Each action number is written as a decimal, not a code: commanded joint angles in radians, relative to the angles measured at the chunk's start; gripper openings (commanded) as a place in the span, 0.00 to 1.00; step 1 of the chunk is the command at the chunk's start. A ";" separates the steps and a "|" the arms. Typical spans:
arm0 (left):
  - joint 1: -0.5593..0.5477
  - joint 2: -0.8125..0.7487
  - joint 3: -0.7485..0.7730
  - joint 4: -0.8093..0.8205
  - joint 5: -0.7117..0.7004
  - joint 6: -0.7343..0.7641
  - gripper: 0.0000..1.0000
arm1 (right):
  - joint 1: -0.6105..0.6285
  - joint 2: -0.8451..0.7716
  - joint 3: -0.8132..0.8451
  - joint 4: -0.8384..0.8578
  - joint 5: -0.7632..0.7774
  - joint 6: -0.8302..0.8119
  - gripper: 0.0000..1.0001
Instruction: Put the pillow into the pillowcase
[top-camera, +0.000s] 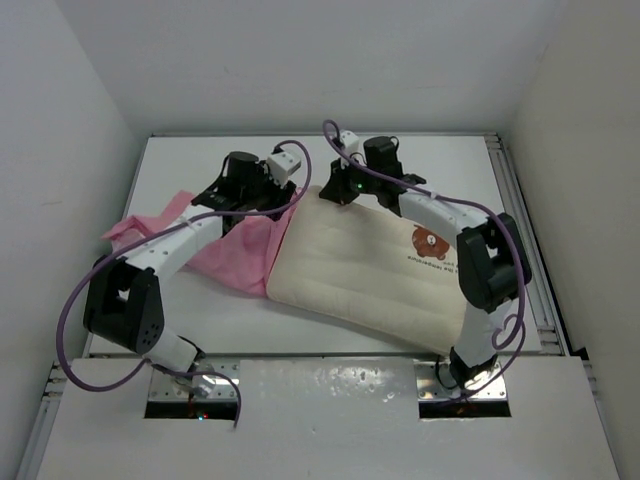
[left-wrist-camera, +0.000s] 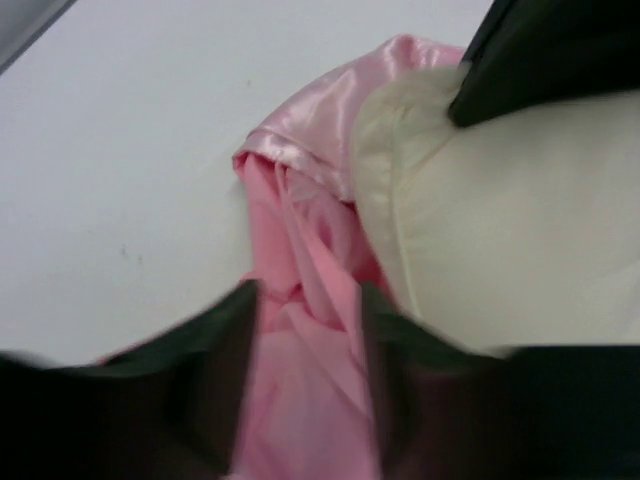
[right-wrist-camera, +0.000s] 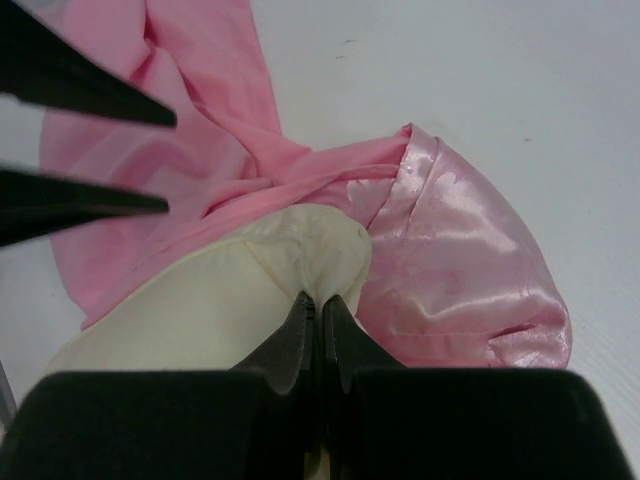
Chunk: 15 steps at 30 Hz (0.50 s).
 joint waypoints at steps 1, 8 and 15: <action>-0.004 -0.032 -0.070 -0.015 -0.063 0.042 0.53 | -0.052 -0.071 -0.048 0.082 -0.060 0.036 0.00; -0.011 0.006 -0.214 0.141 0.093 -0.092 0.74 | -0.047 -0.122 -0.134 0.042 -0.095 0.013 0.00; -0.030 0.057 -0.219 0.249 -0.038 -0.104 0.00 | -0.021 -0.102 -0.171 0.090 -0.106 0.065 0.00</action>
